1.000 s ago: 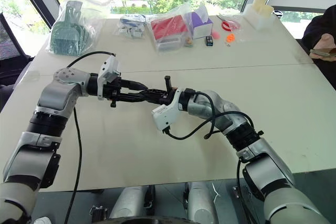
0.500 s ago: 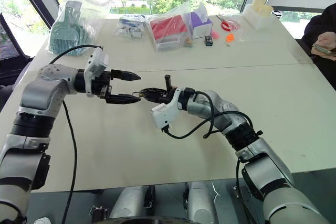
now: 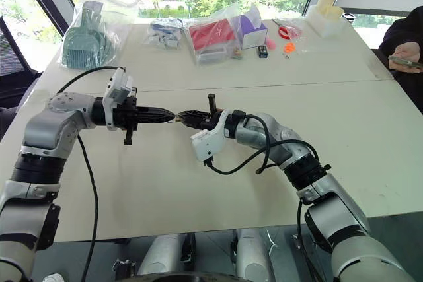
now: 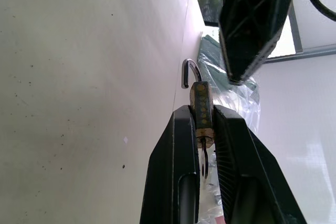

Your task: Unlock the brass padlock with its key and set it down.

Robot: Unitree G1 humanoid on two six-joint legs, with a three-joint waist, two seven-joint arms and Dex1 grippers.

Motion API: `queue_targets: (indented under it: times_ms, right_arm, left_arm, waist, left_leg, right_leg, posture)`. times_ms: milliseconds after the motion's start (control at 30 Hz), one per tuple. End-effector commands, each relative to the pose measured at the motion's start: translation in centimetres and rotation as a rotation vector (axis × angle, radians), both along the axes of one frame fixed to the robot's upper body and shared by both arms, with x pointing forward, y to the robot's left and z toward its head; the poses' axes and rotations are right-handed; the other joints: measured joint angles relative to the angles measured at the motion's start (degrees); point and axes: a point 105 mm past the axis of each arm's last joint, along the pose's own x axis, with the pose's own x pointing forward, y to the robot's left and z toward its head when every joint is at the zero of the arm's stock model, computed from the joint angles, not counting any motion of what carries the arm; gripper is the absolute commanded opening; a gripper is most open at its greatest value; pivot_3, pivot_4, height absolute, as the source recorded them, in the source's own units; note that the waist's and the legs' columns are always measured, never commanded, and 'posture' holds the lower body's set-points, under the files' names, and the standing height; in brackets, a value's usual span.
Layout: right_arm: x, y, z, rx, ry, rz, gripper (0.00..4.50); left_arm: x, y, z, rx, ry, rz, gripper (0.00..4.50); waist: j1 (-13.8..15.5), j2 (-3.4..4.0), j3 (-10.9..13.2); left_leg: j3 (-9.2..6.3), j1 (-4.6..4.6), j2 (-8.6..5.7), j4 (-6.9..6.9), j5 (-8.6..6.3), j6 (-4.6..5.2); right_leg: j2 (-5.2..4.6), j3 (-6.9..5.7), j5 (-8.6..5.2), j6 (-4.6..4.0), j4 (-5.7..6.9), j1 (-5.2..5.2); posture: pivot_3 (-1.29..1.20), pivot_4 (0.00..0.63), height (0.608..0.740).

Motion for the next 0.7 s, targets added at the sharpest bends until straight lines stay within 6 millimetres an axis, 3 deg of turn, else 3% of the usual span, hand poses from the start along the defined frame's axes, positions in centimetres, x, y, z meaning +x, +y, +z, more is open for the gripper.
queue_targets:
  times_ms: [33,267,500,700]
  right_arm:
    - [-0.2,0.2,1.7,0.044,-0.036,0.020,0.00]
    - [-0.3,0.3,1.8,0.039,-0.037,0.029,0.00]
    - [-0.5,0.6,1.8,0.039,-0.034,0.038,0.00]
    - [-0.5,0.4,1.6,0.040,-0.025,0.031,0.00]
  left_arm:
    - [-0.1,0.5,-0.3,0.051,-0.030,0.009,0.01]
    - [0.7,1.0,-1.4,0.070,-0.039,0.053,0.01]
    - [2.3,1.1,-1.2,-0.003,-0.027,0.121,0.01]
    - [2.4,1.3,-1.7,0.017,-0.036,0.124,0.01]
  waist:
    - [0.0,0.00,0.0]
    - [0.0,0.00,0.0]
    - [0.1,0.00,0.0]
    - [0.0,0.00,0.0]
  left_leg:
    - [0.01,0.00,0.00,0.00,0.00,0.00]
    - [0.01,0.00,0.00,0.00,0.00,0.00]
    - [0.02,0.00,-0.01,0.00,0.00,0.00]
    - [0.02,0.00,-0.01,0.00,0.00,0.00]
  right_leg:
    - [-0.01,0.00,0.00,0.00,0.00,0.00]
    - [0.00,0.00,0.00,0.00,0.00,0.00]
    - [0.00,0.00,0.00,0.00,0.01,0.00]
    - [0.00,0.00,0.00,0.00,0.01,0.00]
  posture:
    - [0.00,0.150,0.740]
    - [0.00,0.150,0.740]
    - [0.00,0.150,0.740]
    - [0.00,0.150,0.740]
